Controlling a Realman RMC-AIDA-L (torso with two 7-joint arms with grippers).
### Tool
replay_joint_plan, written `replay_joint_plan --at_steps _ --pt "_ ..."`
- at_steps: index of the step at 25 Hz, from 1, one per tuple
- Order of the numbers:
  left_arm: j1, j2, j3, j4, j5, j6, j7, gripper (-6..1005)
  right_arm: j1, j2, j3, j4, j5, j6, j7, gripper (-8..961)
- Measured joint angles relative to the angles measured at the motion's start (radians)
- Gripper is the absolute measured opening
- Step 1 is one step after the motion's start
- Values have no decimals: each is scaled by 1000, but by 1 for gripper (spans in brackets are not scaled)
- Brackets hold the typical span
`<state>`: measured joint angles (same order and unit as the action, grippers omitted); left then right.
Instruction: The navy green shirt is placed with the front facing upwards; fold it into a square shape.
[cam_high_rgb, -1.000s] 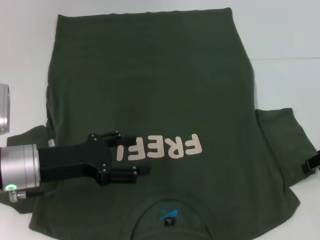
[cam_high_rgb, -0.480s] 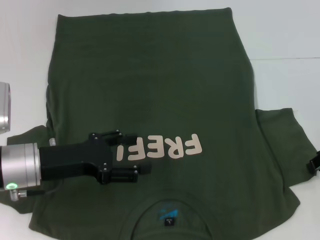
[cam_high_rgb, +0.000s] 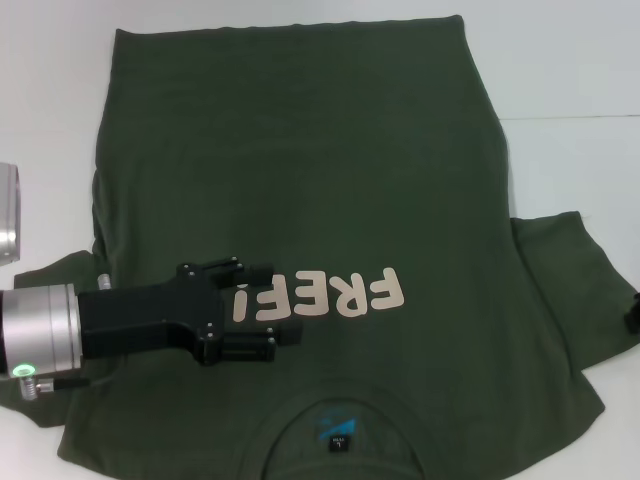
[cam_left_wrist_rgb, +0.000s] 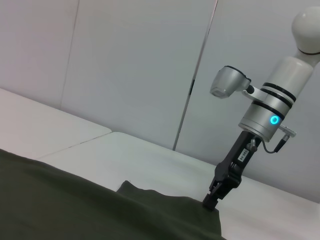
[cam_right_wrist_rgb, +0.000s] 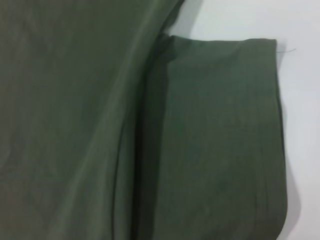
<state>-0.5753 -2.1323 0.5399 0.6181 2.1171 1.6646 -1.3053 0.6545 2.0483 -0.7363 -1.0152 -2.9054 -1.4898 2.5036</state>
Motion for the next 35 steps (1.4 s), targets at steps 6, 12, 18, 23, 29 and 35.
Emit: replay_joint_plan --at_steps 6,12,18,23,29,35 --pt "0 0 0 0 -2 0 0 905 -12 -18 1 -4 -25 36 3 22" --pt "1 0 0 0 -2 0 -1 906 -29 -31 0 -9 -26 53 13 22" --pt "4 -1 0 0 -2 6 -1 907 -54 -38 23 -23 -26 121 15 21" --pt "5 -4 -2 0 -3 8 -4 906 -57 -40 36 -23 -25 159 13 21" --pt "4 -7 -1 0 -3 4 -6 906 -33 -18 27 -70 30 127 -4 22" --pt "2 -7 -2 0 -3 2 -7 905 17 14 2 -153 158 76 -13 22"
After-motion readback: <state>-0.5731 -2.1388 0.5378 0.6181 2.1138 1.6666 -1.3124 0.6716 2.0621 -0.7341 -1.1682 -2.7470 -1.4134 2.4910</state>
